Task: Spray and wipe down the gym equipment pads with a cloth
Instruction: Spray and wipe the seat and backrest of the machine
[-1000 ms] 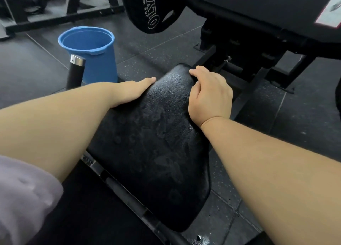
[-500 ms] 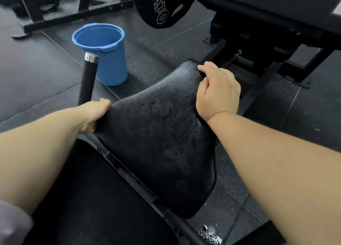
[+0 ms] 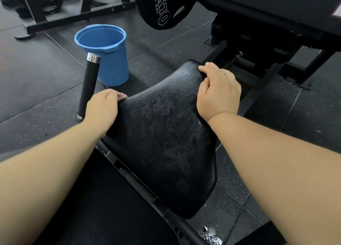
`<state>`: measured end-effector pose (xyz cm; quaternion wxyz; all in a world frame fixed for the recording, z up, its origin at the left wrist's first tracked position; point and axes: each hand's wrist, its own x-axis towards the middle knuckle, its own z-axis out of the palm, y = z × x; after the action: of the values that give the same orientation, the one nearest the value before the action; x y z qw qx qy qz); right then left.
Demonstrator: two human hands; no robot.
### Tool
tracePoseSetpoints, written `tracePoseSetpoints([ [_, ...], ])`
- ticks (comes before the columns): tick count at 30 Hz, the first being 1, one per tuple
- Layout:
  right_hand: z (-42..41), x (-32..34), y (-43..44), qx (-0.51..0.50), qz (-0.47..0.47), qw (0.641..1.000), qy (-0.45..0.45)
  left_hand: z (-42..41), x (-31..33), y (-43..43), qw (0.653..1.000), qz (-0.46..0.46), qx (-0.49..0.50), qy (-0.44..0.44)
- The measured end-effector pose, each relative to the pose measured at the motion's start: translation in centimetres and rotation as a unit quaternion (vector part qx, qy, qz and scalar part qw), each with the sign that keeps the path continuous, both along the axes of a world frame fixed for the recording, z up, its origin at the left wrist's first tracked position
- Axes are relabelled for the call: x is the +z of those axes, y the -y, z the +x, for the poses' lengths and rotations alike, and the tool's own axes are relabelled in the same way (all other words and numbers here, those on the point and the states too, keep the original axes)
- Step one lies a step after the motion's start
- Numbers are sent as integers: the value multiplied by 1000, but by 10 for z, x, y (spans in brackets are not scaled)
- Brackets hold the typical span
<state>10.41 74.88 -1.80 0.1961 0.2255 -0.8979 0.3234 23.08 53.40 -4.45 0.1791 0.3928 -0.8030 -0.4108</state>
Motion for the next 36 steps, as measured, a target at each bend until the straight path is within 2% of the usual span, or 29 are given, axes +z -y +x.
tracePoseSetpoints([
  [2,0,1,0,-1,-2,1000,1,12,-2,2,999,-34,4,-4],
  [5,1,1,1,-3,-1,1000,1,-3,11,14,991,-131,5,-2],
  [7,0,1,0,-5,-5,1000,1,-37,23,11,994,-94,-53,-26],
  [9,0,0,0,-6,-5,1000,2,-67,33,-8,980,-65,-163,99],
  [10,0,0,1,-6,-8,1000,1,-75,35,-17,963,-96,-189,165],
  [12,-1,-1,1,-5,-7,1000,4,-75,37,-28,937,-184,-215,207],
  [14,-1,-1,1,-7,-7,1000,0,-75,34,-22,952,-216,-168,136],
  [16,-1,0,2,-9,-6,1000,3,-86,36,-28,985,-136,-110,6],
  [18,-1,1,2,-11,-3,1000,7,-107,44,-43,981,30,-123,-148],
  [19,-1,1,2,-13,0,1000,9,-116,48,-50,971,87,-144,-172],
  [20,-1,1,1,-16,5,1000,9,-123,52,-56,969,87,-175,-149],
  [22,-1,1,1,-12,6,1000,5,-129,50,-57,979,6,-201,-43],
  [24,-2,1,1,-12,9,1000,3,-118,48,-52,977,-39,-210,7],
  [30,-4,0,0,-7,3,1000,-10,-64,28,-42,966,-170,-194,-3],
  [34,-5,0,1,-1,6,1000,-6,-24,-3,-39,913,-333,-233,13],
  [36,-3,-1,0,-2,5,1000,-8,-29,-7,-35,919,-306,-247,5],
])
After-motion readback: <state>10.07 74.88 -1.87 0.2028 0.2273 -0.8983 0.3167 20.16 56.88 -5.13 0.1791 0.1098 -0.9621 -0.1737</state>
